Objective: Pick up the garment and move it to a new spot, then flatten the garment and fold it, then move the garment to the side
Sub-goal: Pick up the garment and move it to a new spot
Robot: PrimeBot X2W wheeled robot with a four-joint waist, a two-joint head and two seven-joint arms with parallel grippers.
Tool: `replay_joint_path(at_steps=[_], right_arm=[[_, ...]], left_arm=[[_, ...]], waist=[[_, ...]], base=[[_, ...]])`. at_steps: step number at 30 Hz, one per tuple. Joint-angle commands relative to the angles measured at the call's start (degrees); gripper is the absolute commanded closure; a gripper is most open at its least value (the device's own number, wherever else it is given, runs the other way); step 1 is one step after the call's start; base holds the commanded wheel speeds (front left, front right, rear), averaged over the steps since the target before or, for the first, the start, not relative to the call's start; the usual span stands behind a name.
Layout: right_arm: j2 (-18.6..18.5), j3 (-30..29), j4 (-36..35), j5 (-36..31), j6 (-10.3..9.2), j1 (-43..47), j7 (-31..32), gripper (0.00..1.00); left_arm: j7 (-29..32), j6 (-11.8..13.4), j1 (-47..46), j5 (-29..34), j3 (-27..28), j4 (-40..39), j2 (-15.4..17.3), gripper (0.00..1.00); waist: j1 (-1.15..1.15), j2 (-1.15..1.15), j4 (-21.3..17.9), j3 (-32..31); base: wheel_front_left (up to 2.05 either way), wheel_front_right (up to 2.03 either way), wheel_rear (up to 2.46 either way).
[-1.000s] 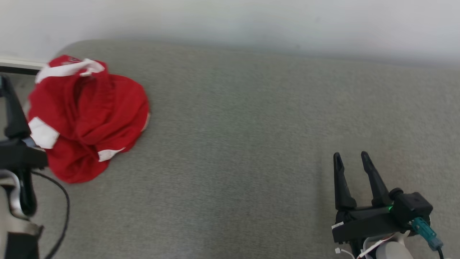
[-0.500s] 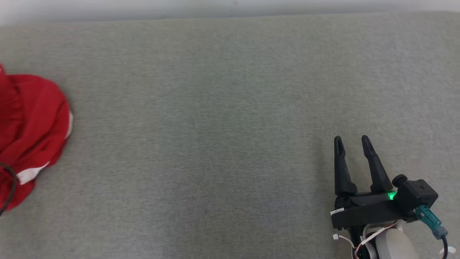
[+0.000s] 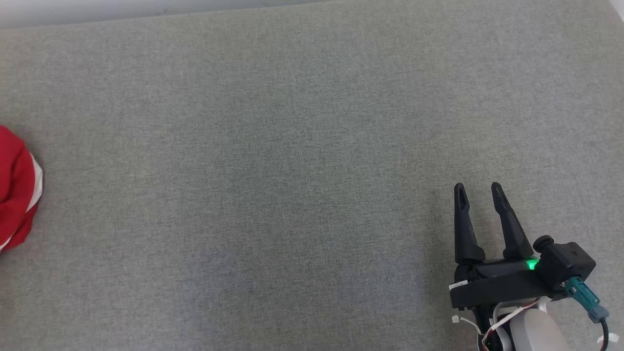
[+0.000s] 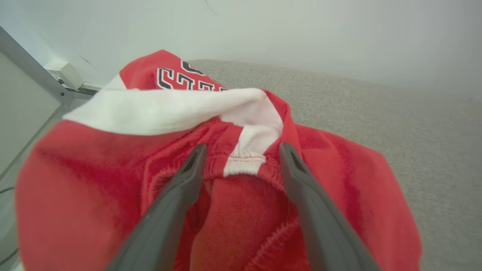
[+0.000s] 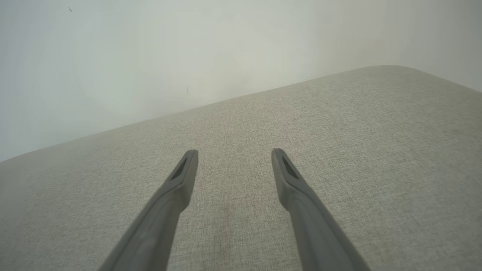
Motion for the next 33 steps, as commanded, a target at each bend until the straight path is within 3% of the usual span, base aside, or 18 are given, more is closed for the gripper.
replay_joint_path(at_steps=[1,5,6,7,20,33], right_arm=[[0.1,-0.1,-0.1,0.5,-0.11,-0.3,-0.1,0.0],[0.1,-0.2,0.2,0.5,-0.1,-0.3,-0.1,0.0],[0.1,-0.3,0.2,0.4,-0.11,-0.3,-0.1,0.0],[0.1,-0.4,0.2,0.3,-0.1,-0.3,-0.1,0.0],[0.1,-1.1,0.9,-0.9,-0.11,1.4,-0.1,0.0],[0.1,-0.5,1.8,-0.7,-0.1,3.6,-0.1,0.0]], left_arm=[[0.5,0.2,-0.7,0.0,-0.2,0.9,0.5,0.0],[3.1,1.1,-1.1,1.0,-1.4,3.8,1.2,0.0],[3.2,1.0,-1.4,1.2,-1.7,4.1,1.3,0.67],[3.0,1.3,-1.6,1.4,-1.9,4.4,1.4,1.0],[-6.7,1.0,-4.7,1.3,-2.8,2.0,1.3,1.0],[-12.9,0.3,-10.5,2.5,-6.3,-12.0,0.7,1.0]], waist=[[0.0,-0.01,-0.3,0.2],[0.0,-0.01,-0.6,0.1],[0.0,-0.01,-0.6,0.0],[0.0,-0.01,-0.6,-0.1],[0.0,-0.01,2.3,-3.9],[0.0,-0.01,4.2,-8.7]], base=[[0.0,0.0,0.0],[0.0,0.0,0.0],[0.0,0.0,0.0],[0.0,0.0,0.0],[0.0,0.0,0.0],[0.0,0.0,0.0]])
